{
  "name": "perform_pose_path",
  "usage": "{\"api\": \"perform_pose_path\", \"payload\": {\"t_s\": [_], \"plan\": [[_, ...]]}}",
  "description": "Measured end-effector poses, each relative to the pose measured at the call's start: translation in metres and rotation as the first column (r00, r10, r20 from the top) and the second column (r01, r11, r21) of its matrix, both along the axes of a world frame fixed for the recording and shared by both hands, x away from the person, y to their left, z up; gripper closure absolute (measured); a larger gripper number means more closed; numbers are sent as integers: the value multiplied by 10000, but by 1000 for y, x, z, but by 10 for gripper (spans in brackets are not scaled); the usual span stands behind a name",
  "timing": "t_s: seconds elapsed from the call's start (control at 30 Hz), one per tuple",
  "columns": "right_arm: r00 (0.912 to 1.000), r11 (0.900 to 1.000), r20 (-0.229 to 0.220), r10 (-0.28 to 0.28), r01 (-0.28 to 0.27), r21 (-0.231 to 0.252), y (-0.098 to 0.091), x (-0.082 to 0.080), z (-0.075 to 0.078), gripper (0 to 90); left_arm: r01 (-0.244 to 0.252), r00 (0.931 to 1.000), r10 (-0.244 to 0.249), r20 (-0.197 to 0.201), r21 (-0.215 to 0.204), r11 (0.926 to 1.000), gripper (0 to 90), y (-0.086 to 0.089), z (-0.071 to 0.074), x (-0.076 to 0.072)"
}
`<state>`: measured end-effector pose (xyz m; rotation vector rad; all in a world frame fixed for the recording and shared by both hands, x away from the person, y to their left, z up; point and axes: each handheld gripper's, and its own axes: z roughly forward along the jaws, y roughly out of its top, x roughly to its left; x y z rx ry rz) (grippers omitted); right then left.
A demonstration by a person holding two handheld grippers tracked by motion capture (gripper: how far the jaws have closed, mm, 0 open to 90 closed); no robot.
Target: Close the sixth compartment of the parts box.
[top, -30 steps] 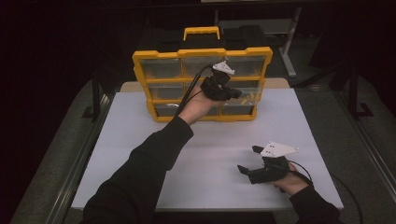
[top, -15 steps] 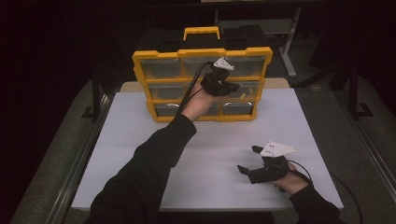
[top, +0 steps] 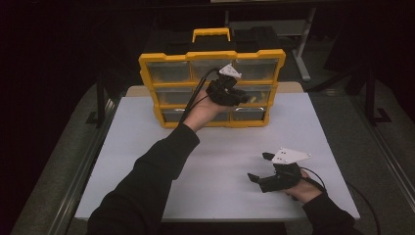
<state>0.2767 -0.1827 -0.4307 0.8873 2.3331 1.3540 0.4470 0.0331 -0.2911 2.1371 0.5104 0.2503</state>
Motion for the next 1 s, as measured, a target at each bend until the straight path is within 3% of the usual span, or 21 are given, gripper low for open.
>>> {"api": "perform_pose_path", "payload": {"t_s": [0.1, 0.43, 1.0], "plan": [[10000, 10000, 17, 6, -5, -54, 0, 0, 0, 95, 154, 9996, -157, -233, -118, 9998, 606, 10, -3, -5], [10000, 9999, -12, 2, -2, -151, 2, 1, -1, 95, 617, 9972, -619, -428, -52, 9981, 455, 37, -12, -22], [10000, 9997, -46, -13, 12, -239, 4, 1, -1, 95, 707, 9963, -715, -480, -189, 9973, 329, 71, -28, -46]]}}
